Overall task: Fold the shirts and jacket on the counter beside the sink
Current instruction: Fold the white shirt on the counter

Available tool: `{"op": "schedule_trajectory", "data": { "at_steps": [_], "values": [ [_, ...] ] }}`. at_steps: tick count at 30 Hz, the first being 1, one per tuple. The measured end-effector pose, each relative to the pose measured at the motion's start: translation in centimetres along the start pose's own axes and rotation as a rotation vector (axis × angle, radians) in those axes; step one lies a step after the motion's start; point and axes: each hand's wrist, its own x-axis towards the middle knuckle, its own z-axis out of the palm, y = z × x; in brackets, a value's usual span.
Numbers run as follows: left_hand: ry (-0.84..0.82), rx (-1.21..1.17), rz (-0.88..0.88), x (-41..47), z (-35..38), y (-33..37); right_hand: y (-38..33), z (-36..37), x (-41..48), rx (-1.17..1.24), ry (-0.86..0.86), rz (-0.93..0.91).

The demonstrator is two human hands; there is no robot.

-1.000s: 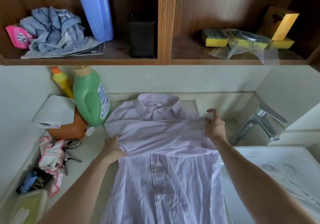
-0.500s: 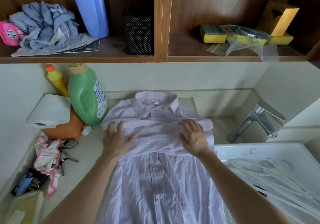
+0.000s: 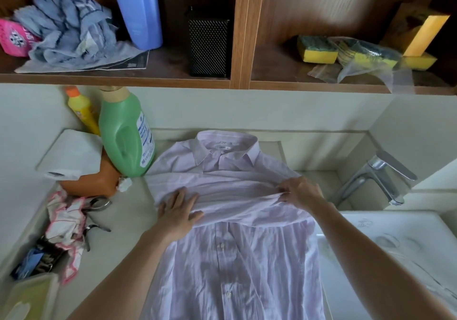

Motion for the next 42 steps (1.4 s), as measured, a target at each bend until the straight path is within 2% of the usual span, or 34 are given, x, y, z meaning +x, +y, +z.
{"op": "schedule_trajectory", "data": {
  "at_steps": [3,5,7,9,11,12,14,17,22,25,27,29,31,33,35,37,39,42],
  "values": [
    [0.03,-0.04,0.009,-0.3,-0.3,0.2,-1.3,-1.4,1.4,-0.102,-0.086,0.099],
    [0.183,-0.119,0.016,-0.2,-1.4,0.5,-3.1,-1.0,1.9,-0.12,-0.032,0.088],
    [0.451,-0.392,-0.13,0.4,-2.7,0.2,-5.2,0.0,1.9,-0.008,0.184,-0.032],
    [0.572,-0.577,-0.352,1.3,-3.7,-0.7,-6.8,1.2,1.7,0.151,0.371,-0.179],
    [0.525,-0.713,-0.529,1.8,-4.2,-2.0,-7.4,2.8,1.7,0.129,0.316,-0.212],
    [0.526,-0.781,-0.562,2.2,-4.4,-2.5,-7.5,3.8,1.7,0.111,0.264,-0.187],
    [0.58,-0.922,-0.51,3.1,-4.4,-3.5,-7.0,5.5,1.8,0.116,0.243,-0.134],
    [0.611,-1.058,-0.42,4.1,-4.4,-4.1,-6.6,5.8,2.2,0.228,0.383,-0.089],
    [0.686,-0.891,-0.369,4.9,-5.2,-4.1,-6.2,4.3,2.7,0.195,0.524,-0.136],
    [0.782,-0.824,-0.167,4.7,-6.0,-3.2,-5.7,4.0,2.8,0.219,0.446,-0.06],
    [0.742,-0.738,-0.011,4.6,-6.1,-2.1,-5.6,4.2,2.7,0.211,0.338,0.057],
    [0.574,-0.652,0.118,4.7,-5.7,-1.0,-5.6,4.6,2.3,0.214,0.33,0.101],
    [0.369,-0.558,0.22,4.7,-4.8,-0.3,-5.8,4.8,2.0,0.255,0.477,-0.003],
    [0.276,-0.386,0.273,4.8,-3.5,0.0,-6.2,5.0,1.8,0.247,0.609,-0.24],
    [0.232,-0.17,0.249,4.9,-2.1,0.2,-6.5,5.6,1.7,0.188,0.55,-0.406],
    [0.155,-0.033,0.141,5.1,-1.4,0.3,-6.6,6.8,1.7,0.148,0.376,-0.357],
    [0.092,-0.037,0.026,5.5,-1.5,0.1,-6.2,8.1,1.9,0.076,0.242,-0.249],
    [0.028,-0.044,-0.059,5.6,-2.1,-0.3,-5.6,8.9,2.5,0.013,0.195,-0.211]
  ]
}}
